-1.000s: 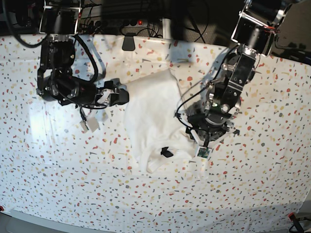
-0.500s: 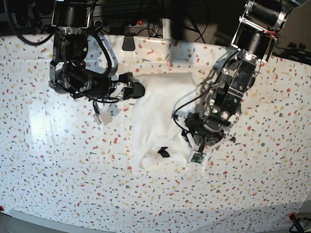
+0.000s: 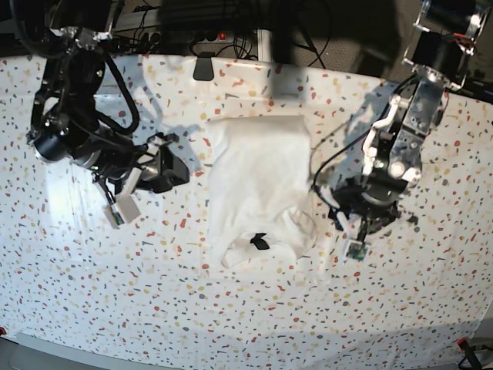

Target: Fold the T-shirt properly

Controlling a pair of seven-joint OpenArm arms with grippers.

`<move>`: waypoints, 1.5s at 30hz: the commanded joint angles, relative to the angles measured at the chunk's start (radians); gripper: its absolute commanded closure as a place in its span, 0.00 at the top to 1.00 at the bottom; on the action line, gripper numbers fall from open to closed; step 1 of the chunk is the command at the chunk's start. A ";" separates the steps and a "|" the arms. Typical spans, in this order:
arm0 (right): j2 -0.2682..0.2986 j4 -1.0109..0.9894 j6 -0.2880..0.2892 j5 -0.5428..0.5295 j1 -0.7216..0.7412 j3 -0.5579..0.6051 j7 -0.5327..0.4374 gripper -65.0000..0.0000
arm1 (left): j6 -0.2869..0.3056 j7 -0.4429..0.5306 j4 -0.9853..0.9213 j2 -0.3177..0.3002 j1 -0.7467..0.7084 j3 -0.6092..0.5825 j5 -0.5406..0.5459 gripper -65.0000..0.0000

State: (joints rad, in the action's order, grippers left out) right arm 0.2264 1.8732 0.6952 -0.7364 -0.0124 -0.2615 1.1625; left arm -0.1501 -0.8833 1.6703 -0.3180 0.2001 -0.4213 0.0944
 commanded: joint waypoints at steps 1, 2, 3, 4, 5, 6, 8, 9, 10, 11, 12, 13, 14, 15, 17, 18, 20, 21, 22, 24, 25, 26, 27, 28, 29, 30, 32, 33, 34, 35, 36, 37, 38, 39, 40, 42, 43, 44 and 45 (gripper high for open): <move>0.006 0.034 0.003 -0.019 -0.010 -0.021 -0.016 0.35 | 0.000 -0.002 0.041 -0.027 -0.009 0.004 -0.008 0.34; 0.006 0.049 0.003 -0.026 -0.035 -0.042 -0.016 0.35 | 0.000 -0.021 0.065 -0.051 -0.042 0.004 -0.008 0.34; 0.006 0.064 0.003 -0.029 -0.064 -0.065 -0.016 0.35 | 0.000 -0.027 0.093 -0.076 -0.077 0.004 -0.008 0.34; 0.006 0.077 0.003 -0.031 -0.095 -0.088 -0.016 0.35 | 0.000 -0.027 0.126 -0.103 -0.113 0.004 -0.009 0.34; 0.006 0.092 0.003 -0.031 -0.127 -0.112 -0.016 0.35 | -0.001 -0.026 0.163 -0.129 -0.150 0.004 -0.010 0.34; 0.006 0.107 0.003 -0.031 -0.163 -0.135 -0.016 0.35 | -0.001 -0.026 0.202 -0.152 -0.186 0.004 -0.011 0.34; 0.006 0.137 0.003 -0.039 -0.238 -0.181 -0.016 0.35 | -0.002 -0.029 0.286 -0.189 -0.264 0.016 -0.030 0.34; 0.006 0.152 0.003 -0.051 -0.278 -0.203 -0.016 0.35 | -0.013 -0.030 0.329 -0.202 -0.304 0.027 -0.043 0.34; 0.005 0.167 0.003 -0.061 -0.318 -0.225 -0.016 0.35 | -0.026 -0.030 0.371 -0.211 -0.344 0.043 -0.055 0.34; 0.005 0.183 0.003 -0.061 -0.359 -0.246 -0.016 0.35 | -0.034 -0.030 0.410 -0.216 -0.385 0.061 -0.068 0.34; 0.003 0.198 0.003 -0.060 -0.398 -0.268 -0.016 0.35 | -0.035 -0.031 0.445 -0.214 -0.425 0.085 -0.080 0.34; 0.002 0.213 0.003 -0.060 -0.437 -0.288 -0.016 0.35 | -0.035 -0.033 0.476 -0.214 -0.465 0.109 -0.079 0.34; 0.000 0.229 0.003 -0.061 -0.476 -0.307 -0.016 0.35 | -0.034 -0.040 0.504 -0.214 -0.507 0.132 -0.079 0.34; -0.003 0.244 0.003 -0.065 -0.515 -0.323 -0.016 0.35 | -0.034 -0.042 0.526 -0.212 -0.550 0.153 -0.079 0.34; -0.002 0.261 0.003 -0.106 -0.591 -0.346 -0.016 0.35 | -0.034 -0.036 0.553 -0.208 -0.639 0.184 -0.086 0.34; -0.002 0.267 0.003 -0.127 -0.627 -0.355 -0.016 0.35 | -0.034 -0.034 0.556 -0.208 -0.681 0.193 -0.098 0.34; -0.002 0.268 0.003 -0.139 -0.690 -0.360 -0.017 0.35 | -0.035 -0.032 0.555 -0.204 -0.758 0.200 -0.141 0.34; -0.003 0.268 0.003 -0.138 -0.716 -0.360 -0.017 0.35 | -0.036 -0.030 0.555 -0.197 -0.798 0.200 -0.161 0.34; -0.003 0.268 0.003 -0.137 -0.740 -0.360 -0.019 0.35 | -0.039 -0.023 0.555 -0.188 -0.836 0.200 -0.175 0.34; -0.003 0.262 0.003 -0.112 -0.776 -0.360 -0.050 0.35 | -0.038 0.033 0.544 -0.168 -0.916 0.200 -0.173 0.34; -0.005 0.255 0.003 -0.080 -0.789 -0.360 -0.080 0.35 | -0.037 0.068 0.527 -0.154 -0.951 0.198 -0.173 0.34; -0.008 0.245 0.003 -0.045 -0.795 -0.360 -0.106 0.35 | -0.037 0.094 0.497 -0.138 -0.974 0.198 -0.173 0.34; -0.013 0.227 0.003 -0.011 -0.797 -0.360 -0.131 0.35 | -0.033 0.115 0.455 -0.121 -0.986 0.197 -0.173 0.34; -0.016 0.201 0.003 0.010 -0.797 -0.359 -0.145 0.35 | -0.018 0.127 0.398 -0.104 -0.988 0.197 -0.173 0.34; -0.016 0.167 0.003 0.021 -0.797 -0.356 -0.162 0.35 | 0.009 0.139 0.332 -0.086 -0.982 0.197 -0.173 0.34; -0.016 0.128 0.003 0.031 -0.797 -0.348 -0.174 0.35 | 0.044 0.154 0.256 -0.068 -0.973 0.197 -0.172 0.34; -0.016 0.033 0.003 0.049 -0.797 -0.322 -0.184 0.35 | 0.105 0.186 0.090 -0.027 -0.939 0.197 -0.166 0.34; -0.016 -0.020 0.003 0.076 -0.796 -0.302 -0.192 0.35 | 0.127 0.204 0.003 -0.008 -0.916 0.197 -0.153 0.34; -0.014 -0.077 0.003 0.109 -0.793 -0.279 -0.211 0.35 | 0.149 0.231 -0.086 0.009 -0.890 0.197 -0.137 0.34; -0.012 -0.140 0.003 0.145 -0.787 -0.254 -0.237 0.35 | 0.172 0.269 -0.178 0.026 -0.861 0.197 -0.121 0.34; -0.007 -0.208 0.003 0.174 -0.779 -0.227 -0.269 0.35 | 0.195 0.316 -0.272 0.043 -0.830 0.197 -0.111 0.34; 0.000 -0.282 0.003 0.190 -0.765 -0.200 -0.317 0.35 | 0.208 0.372 -0.365 0.061 -0.794 0.197 -0.106 0.34; 0.006 -0.363 0.003 0.191 -0.748 -0.174 -0.382 0.35 | 0.211 0.435 -0.455 0.081 -0.756 0.197 -0.090 0.34; 0.008 -0.448 0.003 0.191 -0.727 -0.152 -0.467 0.35 | 0.211 0.485 -0.541 0.101 -0.715 0.197 -0.081 0.34; 0.009 -0.539 0.003 0.192 -0.702 -0.129 -0.557 0.35 | 0.211 0.521 -0.621 0.123 -0.674 0.197 -0.083 0.34; 0.012 -0.726 0.003 0.238 -0.639 -0.086 -0.716 0.35 | 0.211 0.560 -0.768 0.159 -0.597 0.197 -0.084 0.34; 0.015 -0.820 0.003 0.286 -0.603 -0.066 -0.792 0.35 | 0.211 0.573 -0.835 0.174 -0.561 0.197 -0.084 0.34; 0.019 -0.915 0.003 0.332 -0.565 -0.050 -0.859 0.35 | 0.211 0.584 -0.895 0.185 -0.528 0.197 -0.085 0.34; 0.022 -1.008 0.003 0.376 -0.528 -0.035 -0.917 0.35 | 0.211 0.601 -0.952 0.191 -0.499 0.197 -0.087 0.34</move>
State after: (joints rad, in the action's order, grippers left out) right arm 0.2356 0.8463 0.6872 -0.3450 -0.5266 -0.2924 0.2401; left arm 0.0601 -0.2783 0.7105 -0.1184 -0.2840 -0.2241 0.0120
